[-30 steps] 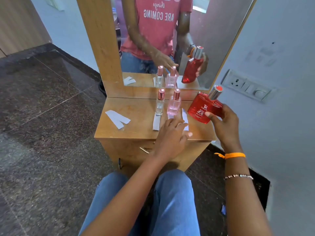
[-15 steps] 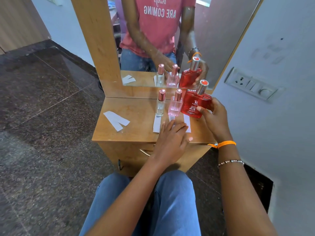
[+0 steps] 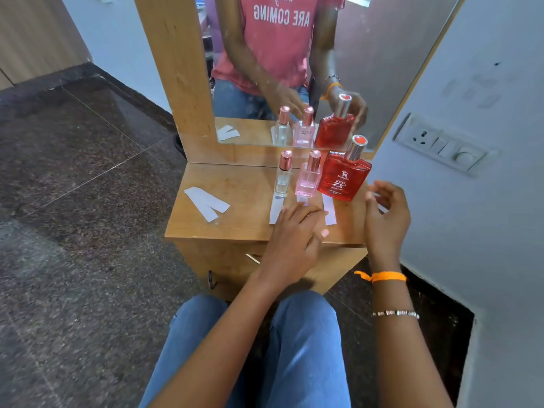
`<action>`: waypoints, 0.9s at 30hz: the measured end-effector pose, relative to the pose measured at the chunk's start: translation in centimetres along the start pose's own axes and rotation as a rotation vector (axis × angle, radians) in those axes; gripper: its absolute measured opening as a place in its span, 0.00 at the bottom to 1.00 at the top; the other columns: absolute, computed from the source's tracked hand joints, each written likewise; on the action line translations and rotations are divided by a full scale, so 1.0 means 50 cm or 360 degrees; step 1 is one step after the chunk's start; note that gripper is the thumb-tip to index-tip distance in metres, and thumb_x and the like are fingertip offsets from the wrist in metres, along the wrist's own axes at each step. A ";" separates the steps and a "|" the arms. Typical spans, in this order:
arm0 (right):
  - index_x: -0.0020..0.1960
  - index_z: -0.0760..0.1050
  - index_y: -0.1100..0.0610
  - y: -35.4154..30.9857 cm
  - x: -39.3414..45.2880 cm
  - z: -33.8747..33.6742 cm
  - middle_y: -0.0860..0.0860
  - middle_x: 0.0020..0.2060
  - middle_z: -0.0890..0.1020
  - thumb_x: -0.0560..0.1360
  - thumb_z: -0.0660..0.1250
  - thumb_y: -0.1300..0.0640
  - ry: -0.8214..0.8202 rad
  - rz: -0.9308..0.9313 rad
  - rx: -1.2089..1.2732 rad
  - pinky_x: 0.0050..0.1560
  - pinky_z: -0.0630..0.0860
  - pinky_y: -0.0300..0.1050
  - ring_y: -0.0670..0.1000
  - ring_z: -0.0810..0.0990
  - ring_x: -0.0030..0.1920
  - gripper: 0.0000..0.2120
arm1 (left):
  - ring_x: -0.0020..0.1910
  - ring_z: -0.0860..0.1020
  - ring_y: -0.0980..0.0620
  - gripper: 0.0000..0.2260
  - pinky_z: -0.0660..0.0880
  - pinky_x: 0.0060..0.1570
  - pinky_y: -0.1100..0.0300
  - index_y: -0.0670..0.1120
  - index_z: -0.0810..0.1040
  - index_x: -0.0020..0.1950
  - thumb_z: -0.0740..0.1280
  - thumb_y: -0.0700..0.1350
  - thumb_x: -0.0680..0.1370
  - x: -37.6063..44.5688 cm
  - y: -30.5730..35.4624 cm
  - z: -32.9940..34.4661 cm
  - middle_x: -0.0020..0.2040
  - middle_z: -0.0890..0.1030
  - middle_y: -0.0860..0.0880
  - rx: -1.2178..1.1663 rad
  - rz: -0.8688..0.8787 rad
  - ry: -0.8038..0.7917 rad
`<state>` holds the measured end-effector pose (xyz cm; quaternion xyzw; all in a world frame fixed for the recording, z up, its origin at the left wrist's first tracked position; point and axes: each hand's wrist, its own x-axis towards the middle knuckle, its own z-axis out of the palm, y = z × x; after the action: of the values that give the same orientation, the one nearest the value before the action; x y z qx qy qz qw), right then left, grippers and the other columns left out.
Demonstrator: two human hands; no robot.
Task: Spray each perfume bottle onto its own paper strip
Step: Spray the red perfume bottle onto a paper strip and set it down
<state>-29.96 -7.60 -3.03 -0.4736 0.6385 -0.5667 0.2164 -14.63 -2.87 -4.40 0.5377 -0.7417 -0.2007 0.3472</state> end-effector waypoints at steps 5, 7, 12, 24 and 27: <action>0.45 0.77 0.55 -0.032 -0.122 0.047 0.47 0.39 0.79 0.73 0.64 0.69 -0.0265 -0.0277 -0.0010 0.43 0.71 0.31 0.42 0.75 0.40 0.10 | 0.52 0.69 0.51 0.11 0.61 0.52 0.65 0.49 0.78 0.53 0.62 0.40 0.74 -0.060 -0.040 -0.067 0.52 0.78 0.51 0.0068 -0.0262 0.0390; 0.45 0.79 0.57 -0.054 -0.160 0.085 0.50 0.40 0.80 0.73 0.64 0.70 -0.0516 -0.0441 -0.0037 0.44 0.71 0.33 0.43 0.76 0.42 0.10 | 0.50 0.71 0.49 0.10 0.64 0.52 0.60 0.48 0.79 0.50 0.61 0.40 0.74 -0.086 -0.069 -0.099 0.50 0.79 0.50 0.0175 -0.0412 0.0555; 0.53 0.80 0.61 -0.107 -0.205 0.190 0.57 0.50 0.81 0.71 0.59 0.73 -0.1061 -0.0657 -0.0140 0.55 0.73 0.42 0.55 0.79 0.52 0.16 | 0.55 0.71 0.44 0.10 0.64 0.58 0.53 0.46 0.78 0.54 0.64 0.38 0.74 -0.126 -0.130 -0.162 0.54 0.79 0.47 0.0382 -0.0734 0.0766; 0.64 0.73 0.65 -0.100 -0.218 0.293 0.60 0.61 0.76 0.76 0.58 0.70 -0.1231 -0.0851 -0.0704 0.62 0.70 0.52 0.62 0.70 0.61 0.18 | 0.76 0.55 0.47 0.18 0.42 0.73 0.43 0.48 0.70 0.70 0.58 0.45 0.79 -0.123 -0.188 -0.189 0.71 0.69 0.54 0.0542 -0.0774 0.0410; 0.61 0.75 0.66 -0.107 -0.227 0.296 0.60 0.58 0.78 0.74 0.58 0.71 -0.1185 -0.0840 -0.0682 0.59 0.71 0.52 0.63 0.71 0.57 0.17 | 0.76 0.54 0.47 0.19 0.41 0.73 0.44 0.48 0.69 0.70 0.59 0.43 0.79 -0.115 -0.197 -0.197 0.72 0.69 0.53 0.0500 -0.0770 0.0391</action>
<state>-10.78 -5.14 -4.93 -0.8228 0.4784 -0.2507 0.1766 0.06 -0.11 -6.05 0.7658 -0.5667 -0.0940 0.2891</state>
